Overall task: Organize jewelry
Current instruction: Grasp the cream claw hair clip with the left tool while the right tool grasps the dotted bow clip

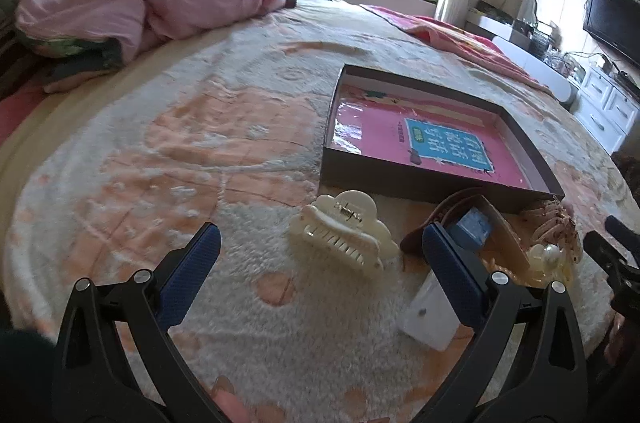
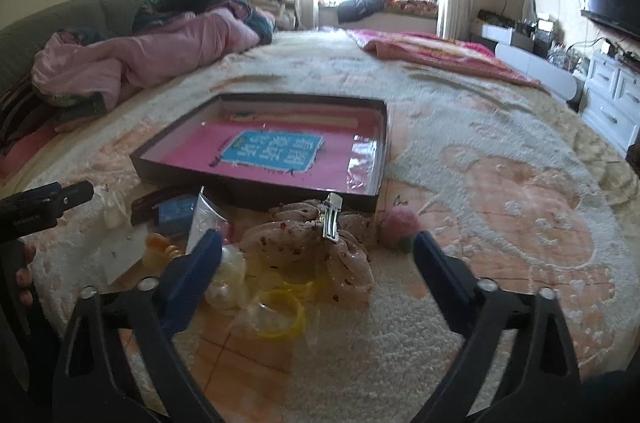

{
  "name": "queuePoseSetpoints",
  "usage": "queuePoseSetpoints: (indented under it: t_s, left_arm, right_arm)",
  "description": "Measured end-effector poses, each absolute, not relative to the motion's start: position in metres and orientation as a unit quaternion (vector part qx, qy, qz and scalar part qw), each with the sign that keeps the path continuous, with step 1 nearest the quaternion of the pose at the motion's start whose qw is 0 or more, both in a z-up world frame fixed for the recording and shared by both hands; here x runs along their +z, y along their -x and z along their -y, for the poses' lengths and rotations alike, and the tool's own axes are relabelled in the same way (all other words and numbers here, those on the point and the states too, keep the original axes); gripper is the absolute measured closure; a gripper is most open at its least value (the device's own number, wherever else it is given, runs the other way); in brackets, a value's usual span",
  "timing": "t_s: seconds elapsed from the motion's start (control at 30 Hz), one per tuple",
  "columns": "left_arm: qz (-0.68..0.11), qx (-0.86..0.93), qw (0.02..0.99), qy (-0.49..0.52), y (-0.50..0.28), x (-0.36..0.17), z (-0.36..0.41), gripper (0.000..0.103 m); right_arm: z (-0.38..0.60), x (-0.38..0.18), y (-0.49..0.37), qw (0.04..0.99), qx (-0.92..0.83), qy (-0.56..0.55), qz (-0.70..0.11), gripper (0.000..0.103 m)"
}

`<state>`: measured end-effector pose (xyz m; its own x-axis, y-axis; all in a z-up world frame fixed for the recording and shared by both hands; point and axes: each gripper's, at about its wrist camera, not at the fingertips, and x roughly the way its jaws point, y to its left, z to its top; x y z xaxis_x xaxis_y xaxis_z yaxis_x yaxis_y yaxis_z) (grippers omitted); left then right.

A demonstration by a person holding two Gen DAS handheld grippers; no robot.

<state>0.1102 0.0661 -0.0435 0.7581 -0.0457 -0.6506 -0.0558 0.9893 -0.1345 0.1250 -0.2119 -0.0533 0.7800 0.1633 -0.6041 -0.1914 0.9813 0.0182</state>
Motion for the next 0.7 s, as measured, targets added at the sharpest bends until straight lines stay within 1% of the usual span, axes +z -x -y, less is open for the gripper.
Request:
queuePoseSetpoints:
  t_s: [0.03, 0.13, 0.2, 0.23, 0.27, 0.3, 0.37, 0.4, 0.47, 0.5, 0.53, 0.63, 0.7]
  left_arm:
    - [-0.351, -0.004, 0.933, 0.077, -0.114, -0.045, -0.068, 0.01]
    - [-0.362, -0.019, 0.928, 0.088, -0.124, -0.052, -0.071, 0.01]
    - [-0.37, -0.034, 0.924, 0.091, -0.129, -0.057, -0.071, 0.01]
    - [-0.374, -0.043, 0.922, 0.093, -0.133, -0.061, -0.072, 0.01]
    - [-0.375, -0.044, 0.921, 0.095, -0.135, -0.063, -0.073, 0.011]
    - [-0.38, -0.049, 0.918, 0.098, -0.138, -0.066, -0.074, 0.011]
    - [-0.384, -0.057, 0.916, 0.103, -0.142, -0.069, -0.074, 0.012]
    - [-0.384, -0.061, 0.915, 0.105, -0.144, -0.07, -0.075, 0.014]
    - [-0.387, -0.066, 0.914, 0.1, -0.148, -0.073, -0.073, 0.023]
    - [-0.391, -0.066, 0.913, 0.097, -0.149, -0.074, -0.072, 0.027]
    - [-0.394, -0.069, 0.912, 0.094, -0.151, -0.075, -0.07, 0.035]
    - [-0.391, -0.078, 0.913, 0.085, -0.151, -0.075, -0.066, 0.039]
    - [-0.387, -0.082, 0.915, 0.076, -0.149, -0.074, -0.064, 0.039]
  right_arm:
    - [0.212, -0.055, -0.129, 0.941, 0.095, 0.02, -0.324, 0.022]
    - [0.213, -0.061, -0.143, 0.932, 0.104, 0.001, -0.347, 0.029]
    - [0.212, -0.066, -0.151, 0.926, 0.11, -0.008, -0.36, 0.037]
    - [0.211, -0.068, -0.154, 0.924, 0.113, -0.011, -0.364, 0.043]
    - [0.211, -0.07, -0.157, 0.922, 0.115, -0.013, -0.369, 0.048]
    - [0.21, -0.072, -0.159, 0.921, 0.115, -0.014, -0.373, 0.05]
    - [0.21, -0.074, -0.162, 0.92, 0.115, -0.016, -0.374, 0.061]
    - [0.211, -0.075, -0.163, 0.921, 0.114, -0.016, -0.373, 0.063]
    - [0.215, -0.076, -0.163, 0.922, 0.113, -0.021, -0.37, 0.071]
    - [0.217, -0.077, -0.163, 0.922, 0.114, -0.023, -0.368, 0.072]
    - [0.218, -0.077, -0.162, 0.923, 0.114, -0.025, -0.367, 0.075]
    - [0.223, -0.076, -0.159, 0.926, 0.116, -0.028, -0.359, 0.078]
    - [0.225, -0.074, -0.157, 0.928, 0.116, -0.027, -0.353, 0.079]
